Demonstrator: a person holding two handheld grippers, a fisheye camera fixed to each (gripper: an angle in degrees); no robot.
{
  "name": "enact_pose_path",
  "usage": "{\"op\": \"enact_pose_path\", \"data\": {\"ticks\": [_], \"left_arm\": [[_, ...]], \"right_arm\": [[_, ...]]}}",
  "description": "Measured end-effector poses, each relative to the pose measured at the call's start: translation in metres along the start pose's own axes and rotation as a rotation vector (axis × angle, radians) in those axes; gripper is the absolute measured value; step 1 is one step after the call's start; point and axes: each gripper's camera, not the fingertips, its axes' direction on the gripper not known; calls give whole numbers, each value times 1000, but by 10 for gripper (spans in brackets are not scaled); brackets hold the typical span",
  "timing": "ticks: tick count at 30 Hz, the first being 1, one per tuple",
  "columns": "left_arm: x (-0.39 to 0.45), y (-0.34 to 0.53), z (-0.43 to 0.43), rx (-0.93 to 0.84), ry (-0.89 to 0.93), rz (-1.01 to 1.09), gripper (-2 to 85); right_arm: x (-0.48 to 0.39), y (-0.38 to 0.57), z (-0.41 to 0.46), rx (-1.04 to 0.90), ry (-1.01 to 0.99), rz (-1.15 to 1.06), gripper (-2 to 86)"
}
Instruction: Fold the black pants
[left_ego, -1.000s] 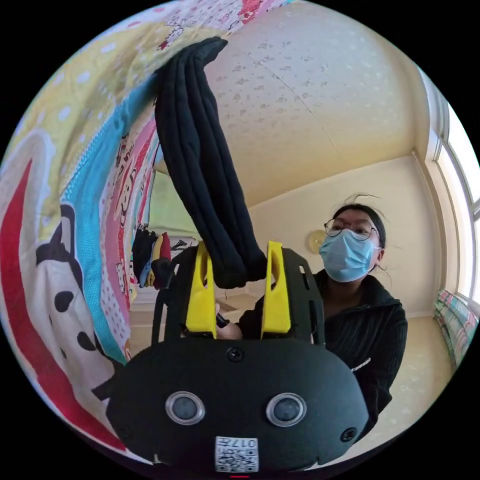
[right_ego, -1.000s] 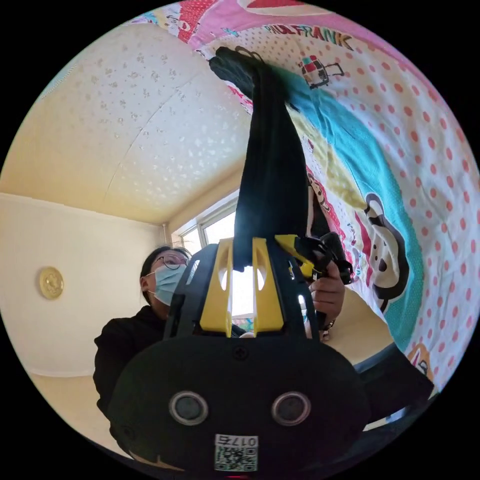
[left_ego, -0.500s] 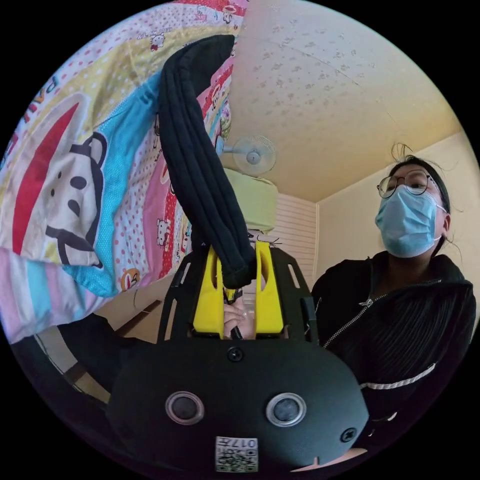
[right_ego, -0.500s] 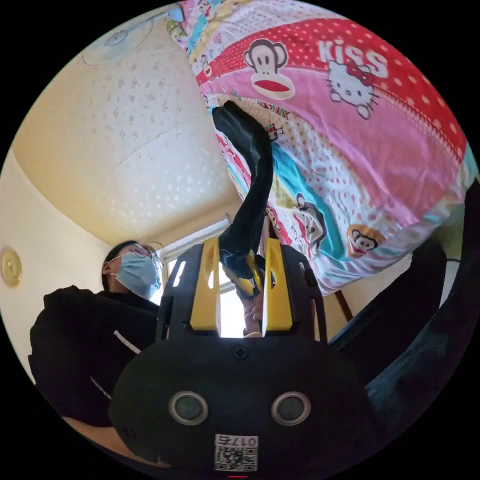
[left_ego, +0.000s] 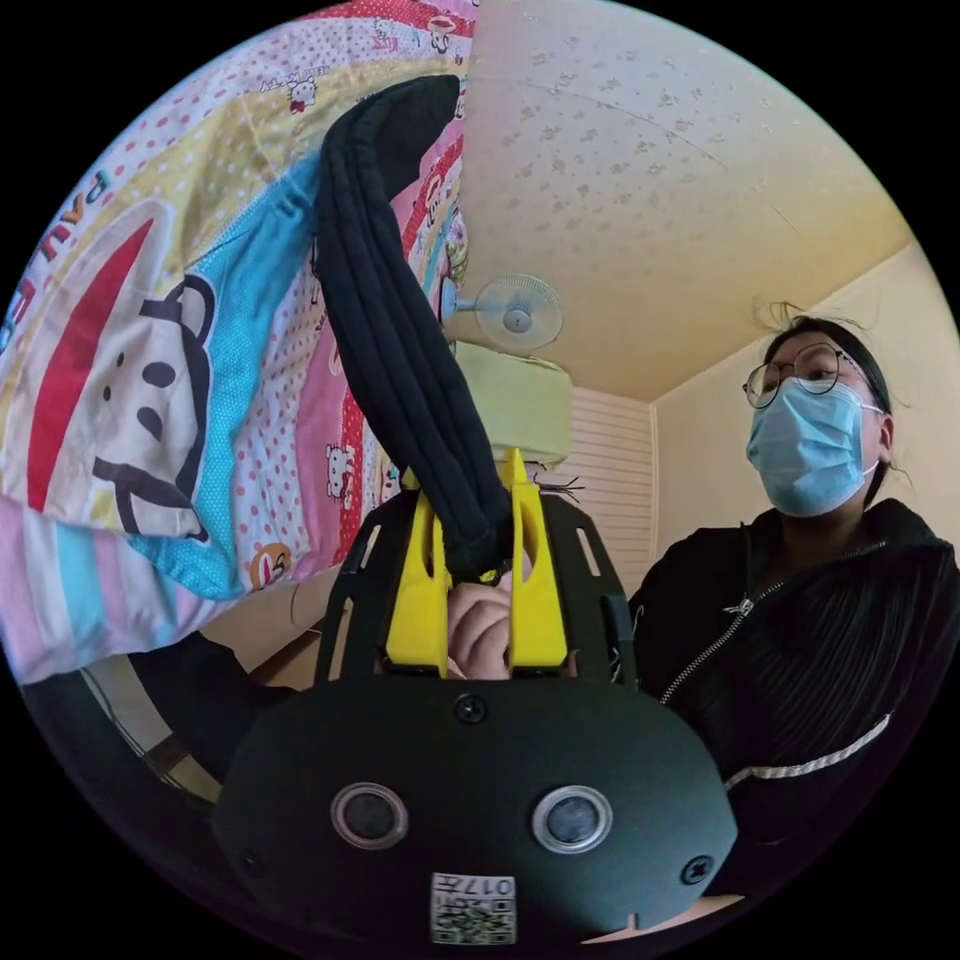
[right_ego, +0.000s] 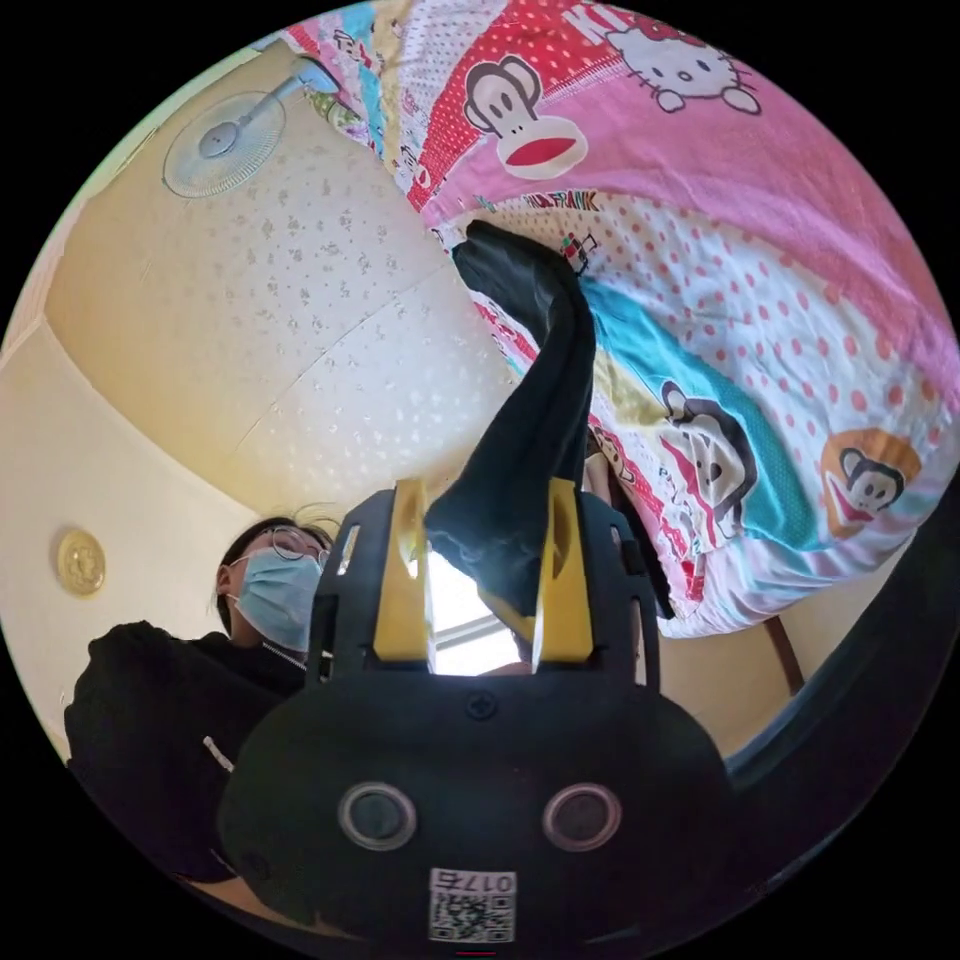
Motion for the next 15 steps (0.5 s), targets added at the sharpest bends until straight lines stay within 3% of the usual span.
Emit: {"op": "enact_pose_path", "data": {"ticks": [5, 8, 11, 15], "left_arm": [[9, -4, -4, 22, 49, -27, 116], [22, -3, -17, 1, 62, 1, 131], [29, -6, -49, 22, 187, 7, 135], [76, -35, -93, 15, -33, 194, 102]], "right_arm": [[-9, 8, -2, -55, 115, 14, 87], [-30, 16, 1, -117, 236, -76, 78], [-55, 23, 9, -215, 351, -186, 75], [-90, 29, 6, -319, 472, -278, 73]]}}
